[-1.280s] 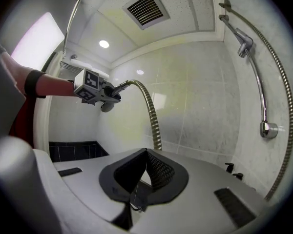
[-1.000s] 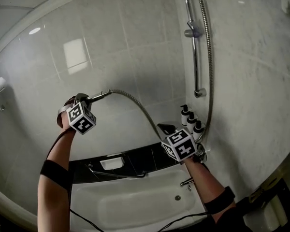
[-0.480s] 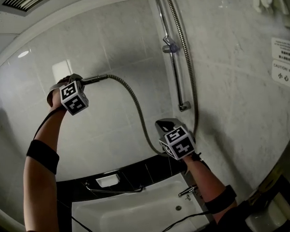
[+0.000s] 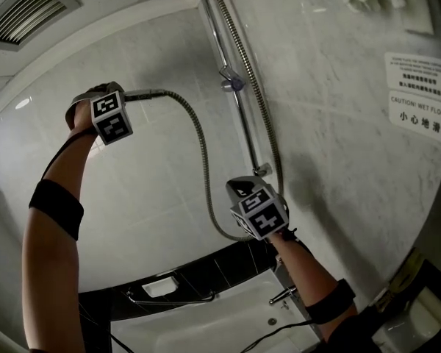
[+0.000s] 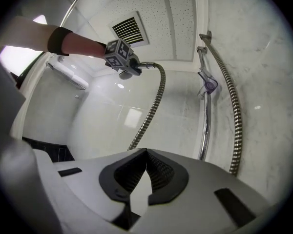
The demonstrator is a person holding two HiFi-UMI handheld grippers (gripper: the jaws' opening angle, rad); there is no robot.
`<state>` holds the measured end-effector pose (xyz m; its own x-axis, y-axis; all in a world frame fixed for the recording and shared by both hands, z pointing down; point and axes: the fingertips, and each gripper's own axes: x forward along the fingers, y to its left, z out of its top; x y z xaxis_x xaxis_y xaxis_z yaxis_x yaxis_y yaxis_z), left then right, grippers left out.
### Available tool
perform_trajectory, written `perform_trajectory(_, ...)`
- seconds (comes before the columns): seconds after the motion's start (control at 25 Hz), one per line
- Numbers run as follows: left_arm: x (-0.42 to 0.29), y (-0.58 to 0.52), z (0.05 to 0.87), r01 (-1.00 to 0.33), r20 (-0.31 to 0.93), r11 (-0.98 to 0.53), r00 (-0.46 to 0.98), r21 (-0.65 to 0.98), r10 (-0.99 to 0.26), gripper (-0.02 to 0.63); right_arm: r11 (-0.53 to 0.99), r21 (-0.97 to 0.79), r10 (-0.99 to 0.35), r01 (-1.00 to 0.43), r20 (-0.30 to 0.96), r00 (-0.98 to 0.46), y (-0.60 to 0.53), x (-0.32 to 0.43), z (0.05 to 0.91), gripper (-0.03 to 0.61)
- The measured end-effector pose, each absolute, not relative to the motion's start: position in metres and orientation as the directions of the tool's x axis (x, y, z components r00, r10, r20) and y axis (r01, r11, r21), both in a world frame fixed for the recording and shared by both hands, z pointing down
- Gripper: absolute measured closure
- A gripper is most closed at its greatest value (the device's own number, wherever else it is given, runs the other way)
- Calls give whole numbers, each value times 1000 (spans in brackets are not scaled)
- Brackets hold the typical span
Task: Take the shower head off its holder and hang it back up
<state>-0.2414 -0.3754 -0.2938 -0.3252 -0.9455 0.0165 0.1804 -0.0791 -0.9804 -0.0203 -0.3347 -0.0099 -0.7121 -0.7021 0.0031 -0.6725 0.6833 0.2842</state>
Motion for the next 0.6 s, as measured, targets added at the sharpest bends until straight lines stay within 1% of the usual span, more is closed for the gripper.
perform_trajectory(0.2,-204,-390,-324,239,-11,-70,-322,-969,-947,574,681,277,-701,-677,-20,-713,-339,-12,-20,558)
perform_trajectory(0.36,-186,-403,-341,280,-30,-70,-339,-957,-940,574,698,257,-685,-668,-32,-728,-327,-6,-35,557)
perform_trajectory(0.6,-161,-424,-361,351,-66,-66,-352,-934,-934,575,689,276,-684,-670,-58,-727,-331,4,-45,557)
